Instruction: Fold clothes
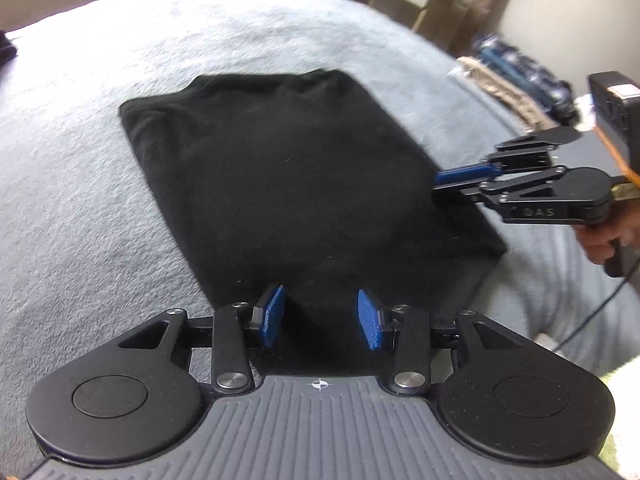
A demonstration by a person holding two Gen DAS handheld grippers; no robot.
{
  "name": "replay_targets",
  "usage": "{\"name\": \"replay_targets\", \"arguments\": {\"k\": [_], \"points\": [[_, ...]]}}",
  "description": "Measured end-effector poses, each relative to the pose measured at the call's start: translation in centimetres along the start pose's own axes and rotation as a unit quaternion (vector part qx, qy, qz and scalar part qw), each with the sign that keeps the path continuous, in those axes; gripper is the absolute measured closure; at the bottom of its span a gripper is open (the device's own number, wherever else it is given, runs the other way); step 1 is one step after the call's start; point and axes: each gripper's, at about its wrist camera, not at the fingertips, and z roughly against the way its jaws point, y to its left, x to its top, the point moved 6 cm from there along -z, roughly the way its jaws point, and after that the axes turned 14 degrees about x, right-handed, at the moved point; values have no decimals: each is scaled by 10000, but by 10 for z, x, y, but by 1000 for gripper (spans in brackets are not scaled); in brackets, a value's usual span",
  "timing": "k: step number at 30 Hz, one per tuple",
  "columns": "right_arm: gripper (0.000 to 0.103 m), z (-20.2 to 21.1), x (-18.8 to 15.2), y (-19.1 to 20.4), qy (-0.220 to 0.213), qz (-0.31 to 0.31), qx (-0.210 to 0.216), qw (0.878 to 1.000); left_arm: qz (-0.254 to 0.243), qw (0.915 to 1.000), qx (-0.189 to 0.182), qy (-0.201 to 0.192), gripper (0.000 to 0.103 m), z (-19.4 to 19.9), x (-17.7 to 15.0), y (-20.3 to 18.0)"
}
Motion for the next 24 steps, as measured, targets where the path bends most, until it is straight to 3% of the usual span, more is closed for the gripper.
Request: {"name": "replay_targets", "arguments": {"k": [10, 13, 17, 21, 24], "points": [[86, 43, -16, -54, -509, -1323, -770, 9869, 247, 9995, 122, 148, 57, 1, -8, 4], [85, 49, 4, -43, -840, -1239, -539, 9873, 294, 9993, 121, 184, 55, -1, -5, 1], [84, 32, 22, -20, -914, -961, -191, 9910, 331, 9991, 144, 226, 55, 0, -5, 0], [84, 13, 22, -17, -826, -1046, 1, 9911, 391, 9989, 130, 236, 55, 1, -5, 1], [85, 2, 11, -30, -628, -1301, -128, 9894, 379, 9990, 203, 91, 55, 5, -4, 1]]}}
